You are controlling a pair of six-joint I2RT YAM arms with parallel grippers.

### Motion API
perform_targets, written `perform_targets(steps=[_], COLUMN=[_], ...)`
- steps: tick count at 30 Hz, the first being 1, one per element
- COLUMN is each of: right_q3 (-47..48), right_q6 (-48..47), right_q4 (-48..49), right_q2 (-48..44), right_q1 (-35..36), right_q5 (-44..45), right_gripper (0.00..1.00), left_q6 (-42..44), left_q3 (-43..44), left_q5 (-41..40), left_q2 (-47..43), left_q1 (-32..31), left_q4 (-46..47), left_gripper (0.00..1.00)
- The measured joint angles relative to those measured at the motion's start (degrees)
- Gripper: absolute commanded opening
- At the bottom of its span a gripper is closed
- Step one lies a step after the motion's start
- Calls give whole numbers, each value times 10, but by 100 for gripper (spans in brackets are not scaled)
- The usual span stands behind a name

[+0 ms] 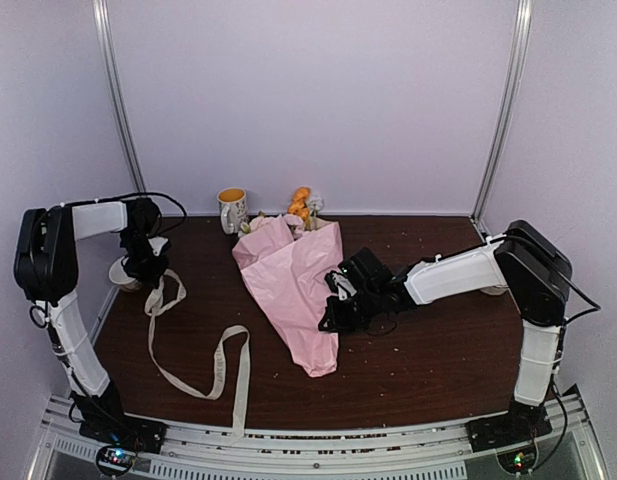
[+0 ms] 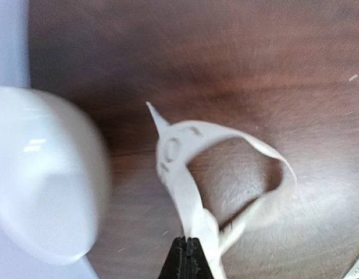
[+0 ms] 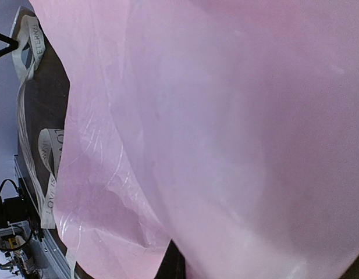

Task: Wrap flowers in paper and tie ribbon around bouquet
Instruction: Adjust the ribbon at the center of the board.

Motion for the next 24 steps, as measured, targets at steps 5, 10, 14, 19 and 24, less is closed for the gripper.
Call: perform_targets(steps=[5,10,14,19,24], right_q3=[0,-1,-1,-1,1], right_q6=[0,0,0,0,0], right_q4=[0,0,0,-1,-4], right_q2=[0,0,0,0,0], right_q1=[0,0,0,0,0], right_q5=[0,2,3,3,3], right_gripper=[0,0,0,0,0], left_q6=[30,112,171,214,214], left_q3=[20,96,156,154,104], left_q5=[-62,-103,-90,-92,-90], left_q2=[-181,-426,-529,-552,-496], left_q1=[-34,-134,-179,-223,-224], left_q4=[28,165,239,248,199], left_gripper=[0,0,0,0,0])
